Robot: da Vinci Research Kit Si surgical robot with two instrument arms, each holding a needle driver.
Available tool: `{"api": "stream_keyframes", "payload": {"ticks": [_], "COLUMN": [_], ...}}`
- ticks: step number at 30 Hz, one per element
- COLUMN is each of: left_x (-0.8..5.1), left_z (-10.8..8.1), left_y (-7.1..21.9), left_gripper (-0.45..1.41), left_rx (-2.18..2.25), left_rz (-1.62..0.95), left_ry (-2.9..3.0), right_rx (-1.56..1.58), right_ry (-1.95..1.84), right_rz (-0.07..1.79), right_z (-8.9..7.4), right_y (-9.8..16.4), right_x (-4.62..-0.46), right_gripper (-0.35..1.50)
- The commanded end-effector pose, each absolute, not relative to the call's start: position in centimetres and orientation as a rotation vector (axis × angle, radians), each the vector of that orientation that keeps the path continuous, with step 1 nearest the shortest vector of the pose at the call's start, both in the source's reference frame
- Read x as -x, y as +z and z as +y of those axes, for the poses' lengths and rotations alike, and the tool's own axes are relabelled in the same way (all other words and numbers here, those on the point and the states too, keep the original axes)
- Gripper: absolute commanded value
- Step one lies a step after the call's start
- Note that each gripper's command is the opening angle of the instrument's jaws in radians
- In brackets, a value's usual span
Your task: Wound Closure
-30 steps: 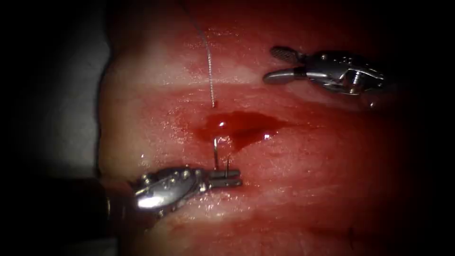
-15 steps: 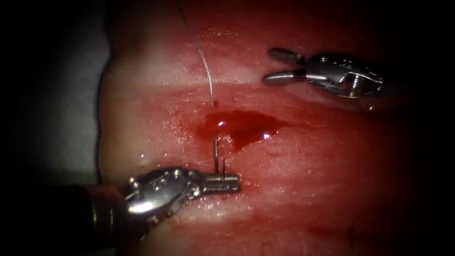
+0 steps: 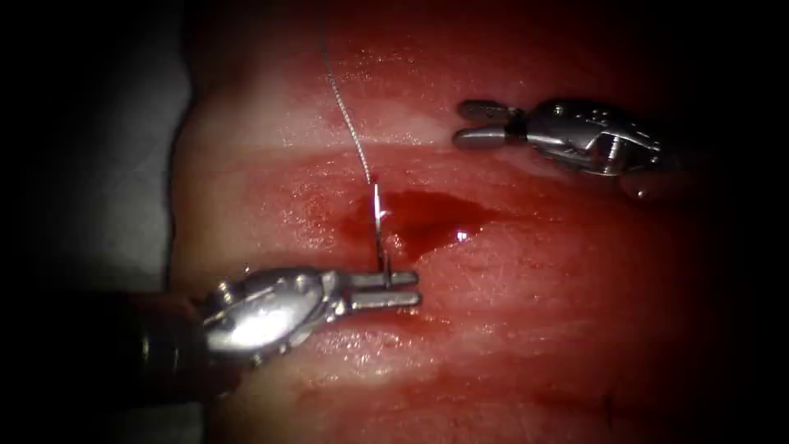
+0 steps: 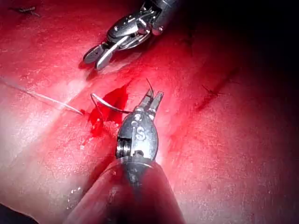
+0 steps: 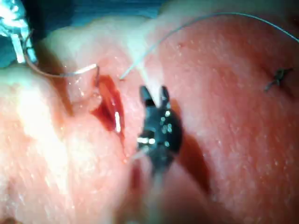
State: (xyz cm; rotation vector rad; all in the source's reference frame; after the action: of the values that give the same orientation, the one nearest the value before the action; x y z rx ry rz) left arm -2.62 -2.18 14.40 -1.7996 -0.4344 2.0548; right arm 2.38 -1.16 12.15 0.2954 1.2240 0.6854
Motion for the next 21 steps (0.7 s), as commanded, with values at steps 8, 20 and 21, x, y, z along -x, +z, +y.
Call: {"api": "stream_keyframes", "payload": {"ticks": [8, 20, 21], "left_x": [2.66, 2.59, 2.58], "left_z": [-2.12, -1.84, -1.83], "left_y": [14.42, 14.54, 14.56], "left_gripper": [-0.45, -0.45, -0.45], "left_rx": [1.849, 1.845, 1.832], "left_rz": [-0.046, 0.152, 0.158], "left_ry": [2.381, 2.518, 2.533], "right_rx": [-0.352, -0.448, -0.463], "right_ry": [0.696, 0.716, 0.728], "right_rz": [1.228, 1.220, 1.229], "right_z": [-1.28, -1.27, -1.26], "right_y": [12.22, 12.20, 12.20], "right_x": [-2.46, -2.44, -2.44], "right_gripper": [0.17, 0.29, 0.42]}}
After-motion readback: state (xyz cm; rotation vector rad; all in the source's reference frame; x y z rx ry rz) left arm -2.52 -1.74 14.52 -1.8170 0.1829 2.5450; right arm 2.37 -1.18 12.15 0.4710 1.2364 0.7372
